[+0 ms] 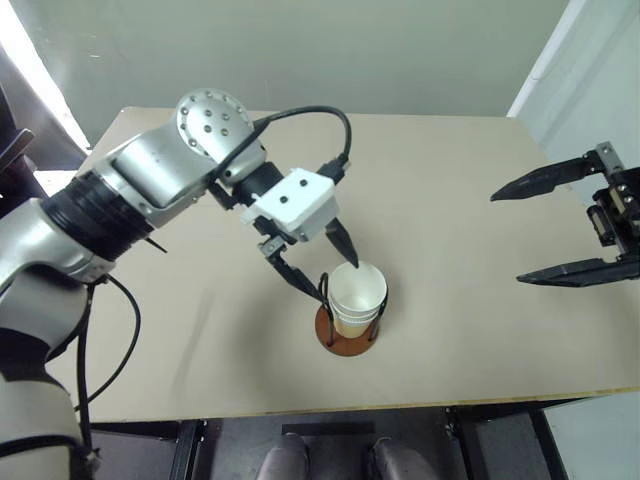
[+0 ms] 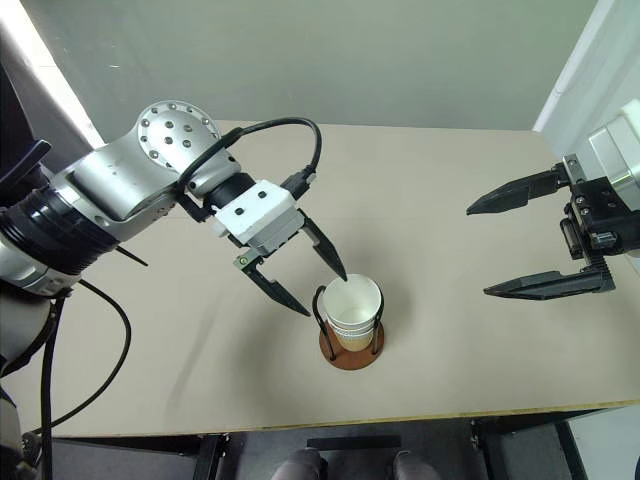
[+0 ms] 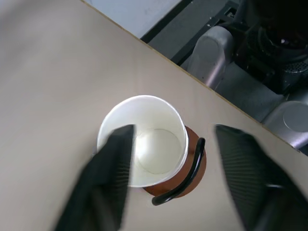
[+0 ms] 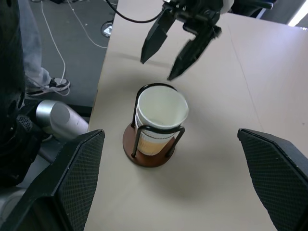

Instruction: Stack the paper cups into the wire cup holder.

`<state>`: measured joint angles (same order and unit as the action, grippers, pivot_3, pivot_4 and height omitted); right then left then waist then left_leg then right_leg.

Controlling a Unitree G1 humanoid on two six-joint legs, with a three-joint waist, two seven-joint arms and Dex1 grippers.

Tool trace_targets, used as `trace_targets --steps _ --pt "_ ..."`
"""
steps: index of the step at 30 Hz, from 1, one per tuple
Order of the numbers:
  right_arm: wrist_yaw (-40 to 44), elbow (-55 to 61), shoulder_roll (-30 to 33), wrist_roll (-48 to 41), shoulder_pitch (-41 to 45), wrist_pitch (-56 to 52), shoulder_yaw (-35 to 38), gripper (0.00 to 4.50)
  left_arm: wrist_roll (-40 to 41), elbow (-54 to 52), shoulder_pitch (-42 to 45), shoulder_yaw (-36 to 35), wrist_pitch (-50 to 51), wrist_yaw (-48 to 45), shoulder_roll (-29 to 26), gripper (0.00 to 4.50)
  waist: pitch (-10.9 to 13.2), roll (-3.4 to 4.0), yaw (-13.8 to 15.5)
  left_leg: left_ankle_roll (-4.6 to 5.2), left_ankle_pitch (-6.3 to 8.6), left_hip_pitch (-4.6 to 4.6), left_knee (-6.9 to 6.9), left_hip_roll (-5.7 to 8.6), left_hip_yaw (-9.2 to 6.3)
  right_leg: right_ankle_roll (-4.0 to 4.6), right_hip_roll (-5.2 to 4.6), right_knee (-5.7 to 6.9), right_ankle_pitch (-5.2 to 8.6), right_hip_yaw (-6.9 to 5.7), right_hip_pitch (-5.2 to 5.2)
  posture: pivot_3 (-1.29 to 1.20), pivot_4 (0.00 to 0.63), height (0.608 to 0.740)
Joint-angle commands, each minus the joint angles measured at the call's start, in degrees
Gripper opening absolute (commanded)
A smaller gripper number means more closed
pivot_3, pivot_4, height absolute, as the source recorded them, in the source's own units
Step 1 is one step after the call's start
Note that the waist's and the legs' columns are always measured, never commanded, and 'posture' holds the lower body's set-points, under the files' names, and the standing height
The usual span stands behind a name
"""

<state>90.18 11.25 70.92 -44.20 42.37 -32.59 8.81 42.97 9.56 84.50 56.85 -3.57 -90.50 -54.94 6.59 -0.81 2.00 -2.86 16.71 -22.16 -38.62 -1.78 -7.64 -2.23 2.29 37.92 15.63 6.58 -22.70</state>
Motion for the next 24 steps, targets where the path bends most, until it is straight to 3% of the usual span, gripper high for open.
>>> trace_targets --steps 1,4,9,17,24 --pt "-0.1 -0.7 -0.2 0.9 2.0 1.0 0.6 4.5 -1.5 2.8 -0.4 -7.0 1.3 -2.0 2.6 4.42 0.0 0.0 0.0 0.0 0.0 -0.02 -0.01 0.0 0.0 -0.02 -0.01 -0.01 -0.01 0.0 -0.01 0.0 0.15 0.74" --pt "0.6 -3.0 -2.3 3.2 3.2 2.7 -2.1 4.5 -4.0 8.4 -2.0 -16.4 6.2 0.8 5.7 4.47 0.0 0.01 -0.1 0.03 0.01 -0.02 -0.12 0.01 0.02 -0.07 -0.03 0.01 -0.03 0.0 0.02 0.0 0.15 0.74" --pt "2.2 -11.8 -5.6 8.6 5.3 7.7 -7.5 4.5 -6.9 14.5 -9.8 -28.0 15.5 -0.2 -0.7 4.47 -0.1 0.23 -1.4 0.08 0.05 0.11 -0.14 0.0 0.13 -0.08 -0.06 0.04 -0.06 0.04 0.01 0.0 0.15 0.74" --pt "2.3 -24.8 -6.5 10.9 9.8 18.2 -19.5 4.5 -0.6 0.2 -33.3 -44.1 26.8 -2.0 -18.4 4.47 -0.1 0.3 -1.6 -0.02 -0.02 0.04 0.29 -0.02 0.14 -0.08 -0.12 -0.01 -0.06 0.13 -0.33 0.0 0.15 0.74" --pt "2.3 -30.7 -4.0 9.4 11.8 22.6 -24.7 4.5 4.1 -6.5 -51.2 -63.7 34.2 -1.2 -26.4 4.47 -0.1 0.3 -1.2 0.03 -0.07 0.01 0.35 0.05 0.16 -0.08 -0.32 0.0 -0.05 0.07 -0.3 0.0 0.15 0.74"
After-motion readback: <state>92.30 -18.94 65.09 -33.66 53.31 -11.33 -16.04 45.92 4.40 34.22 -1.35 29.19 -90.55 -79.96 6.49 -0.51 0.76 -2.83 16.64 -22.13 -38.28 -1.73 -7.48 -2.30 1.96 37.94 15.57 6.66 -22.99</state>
